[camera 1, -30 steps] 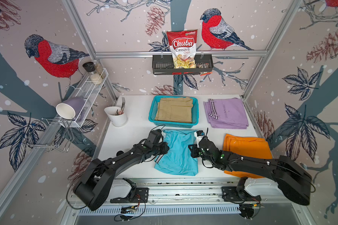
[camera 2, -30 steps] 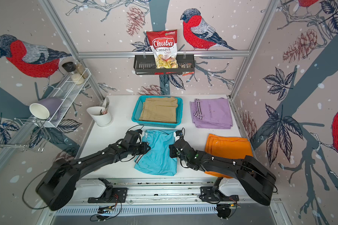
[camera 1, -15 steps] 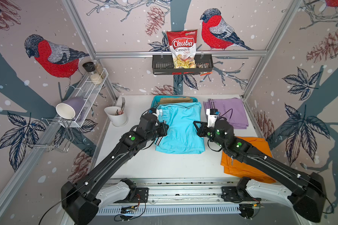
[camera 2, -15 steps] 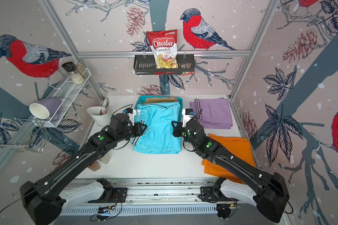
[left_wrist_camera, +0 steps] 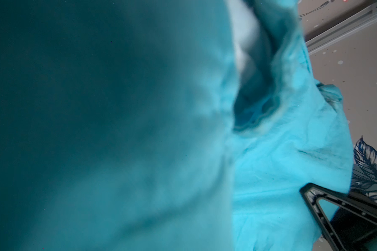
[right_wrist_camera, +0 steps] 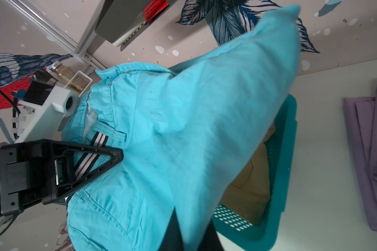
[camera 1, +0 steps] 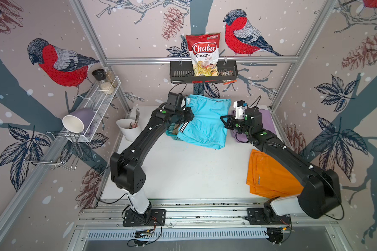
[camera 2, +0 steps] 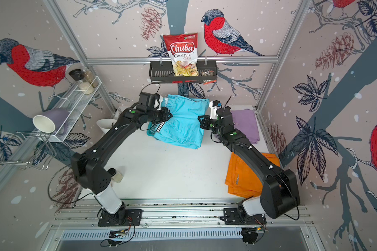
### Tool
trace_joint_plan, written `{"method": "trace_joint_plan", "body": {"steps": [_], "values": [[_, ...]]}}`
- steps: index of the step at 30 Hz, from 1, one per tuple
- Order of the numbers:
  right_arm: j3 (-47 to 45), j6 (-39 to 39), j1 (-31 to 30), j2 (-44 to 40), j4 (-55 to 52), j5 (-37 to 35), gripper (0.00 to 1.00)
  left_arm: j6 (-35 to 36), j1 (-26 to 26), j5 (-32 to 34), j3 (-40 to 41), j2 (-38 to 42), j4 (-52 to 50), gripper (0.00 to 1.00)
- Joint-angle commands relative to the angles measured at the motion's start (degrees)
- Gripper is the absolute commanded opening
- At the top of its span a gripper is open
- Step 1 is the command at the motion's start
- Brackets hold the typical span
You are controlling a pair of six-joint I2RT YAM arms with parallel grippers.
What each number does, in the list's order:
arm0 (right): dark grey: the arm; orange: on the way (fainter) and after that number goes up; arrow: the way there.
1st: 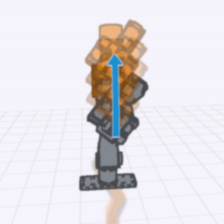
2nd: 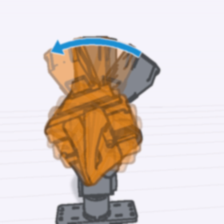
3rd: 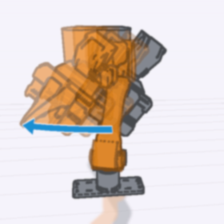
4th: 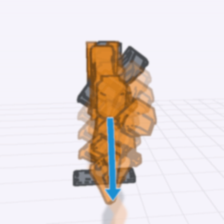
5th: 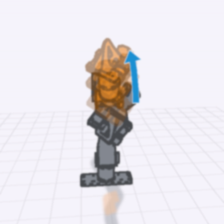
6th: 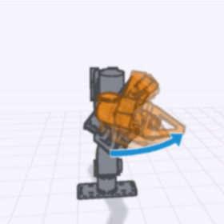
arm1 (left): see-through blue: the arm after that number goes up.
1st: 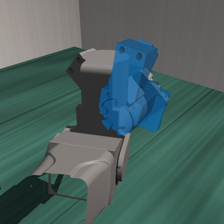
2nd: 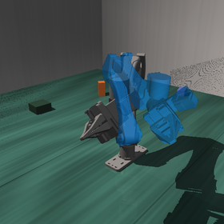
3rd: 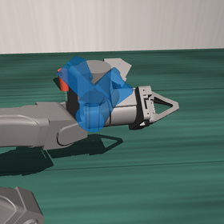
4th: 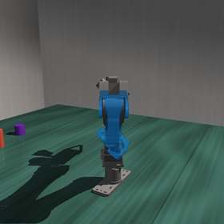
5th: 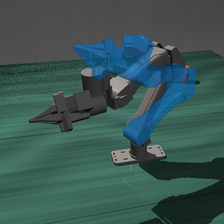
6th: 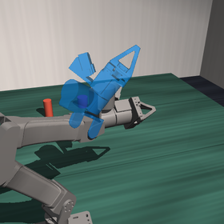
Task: Put the folded long pants in the basket
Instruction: Pick up the long pant at the center of the board, then place the long pant in the basket.
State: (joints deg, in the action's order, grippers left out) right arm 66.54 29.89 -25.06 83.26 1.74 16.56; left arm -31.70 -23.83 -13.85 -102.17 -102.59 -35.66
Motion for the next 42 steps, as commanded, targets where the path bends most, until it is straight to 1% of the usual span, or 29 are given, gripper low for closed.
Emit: {"method": "trace_joint_plan", "body": {"steps": [1,4,5,7,10,13,15,19,25,29,41,42], "values": [[3.79,-2.45,1.67,5.35,2.13,3.65,0.0,2.17,1.76,1.27,-4.31,-5.01,-1.72,0.0],[7.64,-3.42,2.13,10.89,2.24,5.11,0.0,2.23,4.29,-0.19,-5.69,-9.57,-0.49,0.0],[9.26,-4.11,2.14,13.11,2.02,5.23,0.0,2.04,4.85,0.79,-5.11,-10.45,0.85,0.0],[12.34,-4.82,2.21,17.46,0.84,4.99,0.0,2.5,5.33,2.8,-4.05,-11.89,3.63,0.0],[16.99,-5.75,2.39,23.47,-0.63,5.05,0.0,3.15,5.45,1.51,-4.39,-14.84,6.23,0.0],[21.27,-5.98,2.71,28.4,-2.29,4.55,0.0,3.3,5.49,-0.46,-7.92,-18.77,5.09,0.0],[22.64,-5.87,2.82,30.36,-2.43,4.39,0.0,3.86,5.84,0.52,-11.12,-21.52,2.84,0.0],[25.91,-6.42,2.8,34.63,-3.96,3.34,0.0,3.69,8.01,0.62,-12.75,-24.23,3.1,0.0],[26.6,-6.19,2.41,38.71,-4.18,0.7,0.0,4.93,9.84,-0.05,-18.94,-29.72,-0.05,0.0],[26.77,-6.19,1.94,40.39,-5.79,-2.2,0.0,4.56,9.77,-0.4,-21.98,-33.01,-2.4,0.0],[23.75,-6.59,-0.07,39.47,-8.75,-8.79,0.0,3.19,9.87,0.14,-21.61,-33.4,-3.23,0.0],[23.22,-6.64,-0.12,39.05,-8.68,-9.05,0.0,3.19,9.93,0.21,-21.66,-33.38,-3.31,0.02]]}}
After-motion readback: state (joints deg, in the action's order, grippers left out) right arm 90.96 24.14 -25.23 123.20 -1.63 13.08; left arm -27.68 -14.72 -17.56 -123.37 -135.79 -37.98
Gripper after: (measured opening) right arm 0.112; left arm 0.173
